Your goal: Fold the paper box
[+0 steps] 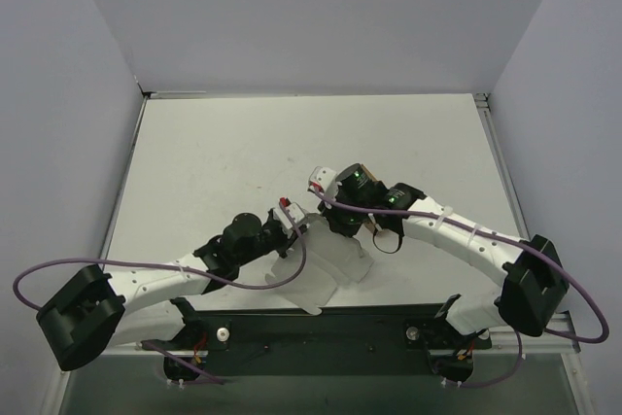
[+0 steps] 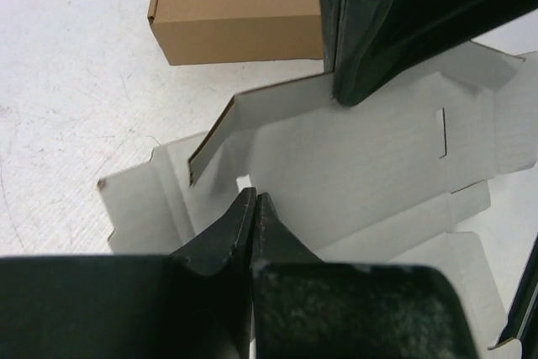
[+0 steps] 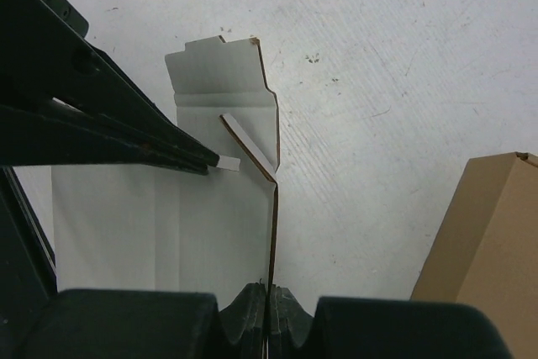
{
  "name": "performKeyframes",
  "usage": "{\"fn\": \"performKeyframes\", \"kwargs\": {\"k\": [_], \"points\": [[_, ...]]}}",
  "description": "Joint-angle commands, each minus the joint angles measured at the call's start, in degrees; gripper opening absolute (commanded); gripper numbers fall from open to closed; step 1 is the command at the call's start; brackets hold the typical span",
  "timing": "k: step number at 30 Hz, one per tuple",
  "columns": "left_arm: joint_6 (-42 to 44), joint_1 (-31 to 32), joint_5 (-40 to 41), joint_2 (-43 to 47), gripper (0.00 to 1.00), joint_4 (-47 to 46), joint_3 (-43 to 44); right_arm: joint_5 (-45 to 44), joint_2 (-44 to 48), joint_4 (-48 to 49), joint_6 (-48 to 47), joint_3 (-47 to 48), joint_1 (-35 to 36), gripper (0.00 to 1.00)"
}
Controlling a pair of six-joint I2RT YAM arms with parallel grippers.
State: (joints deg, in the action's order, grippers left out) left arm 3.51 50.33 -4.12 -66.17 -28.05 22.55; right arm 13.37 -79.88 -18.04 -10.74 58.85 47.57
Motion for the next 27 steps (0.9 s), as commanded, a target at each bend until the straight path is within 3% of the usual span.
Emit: {"fn": "performKeyframes", "kwargs": {"k": [1, 3, 7, 10, 14, 27], "points": [[-0.07, 0.04, 0.78, 3.59, 0.00, -1.48, -1.01, 3.42, 3.15, 1.61, 1.07, -1.54, -0.99, 0.00], [-1.04, -0.75, 0.69, 5.60, 0.02, -0.78, -1.27, 3.42, 3.23, 0.91, 1.07, -1.46, -0.99, 0.00], [-2.80, -2.86, -2.99, 9.04, 0.56, 0.36, -1.45, 4.65, 4.11, 0.03, 1.42, -1.72, -0.99, 0.00], [-3.24, -4.00, -5.28, 9.75, 0.71, 0.89, -0.49, 6.58, 4.82, -0.85, 1.78, -1.81, -0.90, 0.00], [-3.24, -4.97, -10.72, 8.87, 0.77, 0.81, 0.57, 7.37, 5.69, -1.82, 1.78, -2.07, -0.55, 0.00], [-2.98, -5.85, -12.31, 6.15, 0.77, -3.14, 1.89, 10.45, 5.61, -3.49, 2.04, -2.07, 0.24, 0.00]]}}
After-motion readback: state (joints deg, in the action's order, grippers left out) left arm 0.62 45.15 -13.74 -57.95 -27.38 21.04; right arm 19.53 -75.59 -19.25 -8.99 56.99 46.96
